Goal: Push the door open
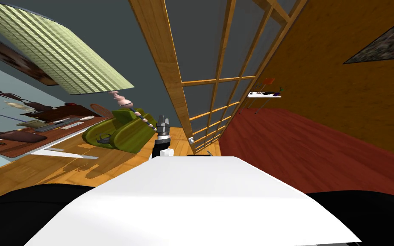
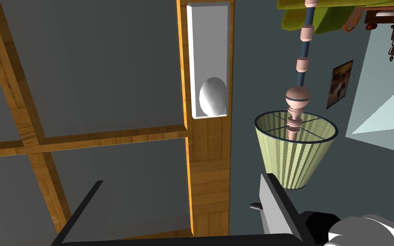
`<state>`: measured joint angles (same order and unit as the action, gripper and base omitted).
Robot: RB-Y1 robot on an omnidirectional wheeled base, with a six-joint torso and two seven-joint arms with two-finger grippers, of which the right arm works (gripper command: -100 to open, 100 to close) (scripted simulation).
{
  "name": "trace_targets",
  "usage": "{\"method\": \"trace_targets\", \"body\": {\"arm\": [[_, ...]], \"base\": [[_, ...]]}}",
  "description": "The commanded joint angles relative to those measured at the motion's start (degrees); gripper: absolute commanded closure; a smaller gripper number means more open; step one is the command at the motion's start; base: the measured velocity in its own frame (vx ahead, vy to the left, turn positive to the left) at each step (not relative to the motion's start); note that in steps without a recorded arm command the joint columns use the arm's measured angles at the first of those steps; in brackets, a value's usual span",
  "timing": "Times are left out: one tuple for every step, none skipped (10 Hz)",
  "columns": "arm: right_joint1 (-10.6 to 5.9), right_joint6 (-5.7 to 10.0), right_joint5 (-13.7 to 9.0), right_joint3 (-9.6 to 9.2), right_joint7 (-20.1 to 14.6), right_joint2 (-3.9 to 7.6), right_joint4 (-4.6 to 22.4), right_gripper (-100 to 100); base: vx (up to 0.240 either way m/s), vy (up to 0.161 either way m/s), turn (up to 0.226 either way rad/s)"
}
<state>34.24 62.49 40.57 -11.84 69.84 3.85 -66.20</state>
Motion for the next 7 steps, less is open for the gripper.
{"method": "trace_targets", "body": {"arm": [[0.9,0.61,-1.11,0.11,-0.1,0.33,-0.58,-100],[0.44,0.42,-0.73,0.12,-0.05,0.25,-0.25,-100],[0.11,-0.59,-0.71,0.03,-0.27,0.34,-0.73,-100],[0.0,-0.87,-0.69,0.01,-0.32,0.32,-0.85,-100],[-0.22,-1.47,-0.63,-0.04,-0.43,0.21,-1.09,-100],[-0.46,-2.11,-0.58,-0.09,-0.54,0.02,-1.35,-100],[-0.7,-2.74,-0.53,-0.14,-0.65,-0.26,-1.61,-100]], "base": [[-0.055,0.207,-0.218],[-0.025,0.089,-0.039],[0.1,0.119,0.049],[0.167,0.161,0.022],[0.144,0.116,-0.009],[0.201,0.146,0.046],[0.235,0.181,0.052]]}}
